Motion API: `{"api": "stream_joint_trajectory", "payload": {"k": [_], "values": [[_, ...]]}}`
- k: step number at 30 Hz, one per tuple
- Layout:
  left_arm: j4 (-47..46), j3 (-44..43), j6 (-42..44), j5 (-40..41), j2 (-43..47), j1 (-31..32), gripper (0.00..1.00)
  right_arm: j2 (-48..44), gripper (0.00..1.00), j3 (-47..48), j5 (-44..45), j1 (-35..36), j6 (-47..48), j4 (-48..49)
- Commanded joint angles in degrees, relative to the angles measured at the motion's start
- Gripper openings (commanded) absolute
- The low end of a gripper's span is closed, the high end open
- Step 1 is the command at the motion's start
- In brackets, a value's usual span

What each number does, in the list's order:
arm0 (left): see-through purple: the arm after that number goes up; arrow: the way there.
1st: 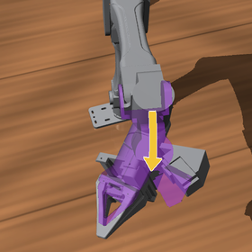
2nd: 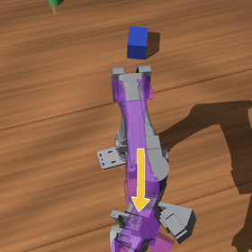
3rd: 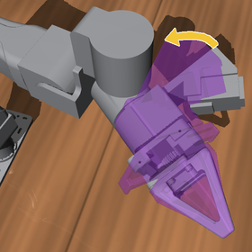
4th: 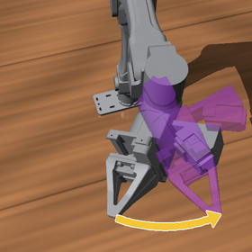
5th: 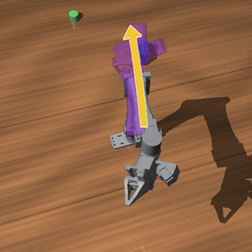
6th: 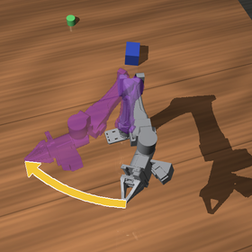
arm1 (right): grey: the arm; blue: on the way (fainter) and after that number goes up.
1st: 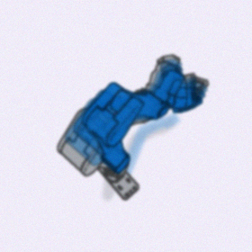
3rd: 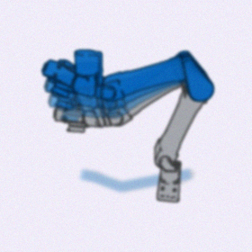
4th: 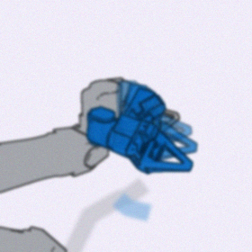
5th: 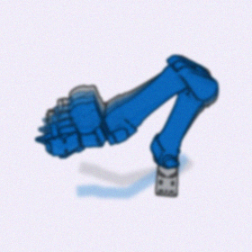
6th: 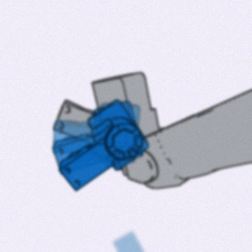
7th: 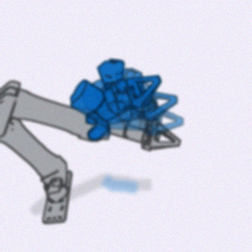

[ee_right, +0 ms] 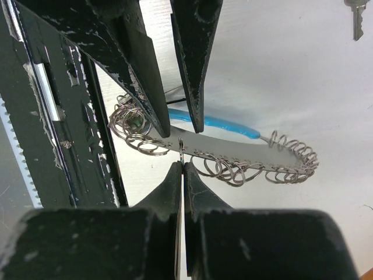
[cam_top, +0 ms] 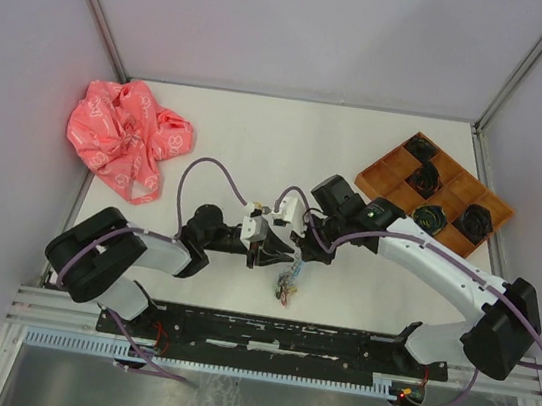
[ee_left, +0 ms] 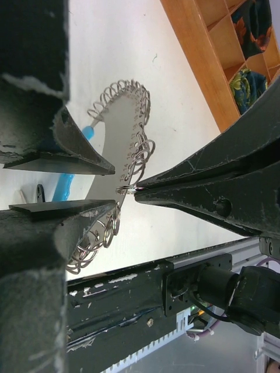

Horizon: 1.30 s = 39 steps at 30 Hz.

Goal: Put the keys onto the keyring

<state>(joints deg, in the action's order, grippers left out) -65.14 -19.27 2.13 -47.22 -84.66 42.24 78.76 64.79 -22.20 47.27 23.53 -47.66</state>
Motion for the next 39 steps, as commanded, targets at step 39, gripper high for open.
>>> {"api": "stream_joint_trajectory", "payload": {"k": [39], "values": [[-22.77, 2.49, -9.27, 3.59, -4.98, 0.09, 0.03, -22.17, 0.35, -28.8, -18.66, -9.1, -7.99, 43.02]]}}
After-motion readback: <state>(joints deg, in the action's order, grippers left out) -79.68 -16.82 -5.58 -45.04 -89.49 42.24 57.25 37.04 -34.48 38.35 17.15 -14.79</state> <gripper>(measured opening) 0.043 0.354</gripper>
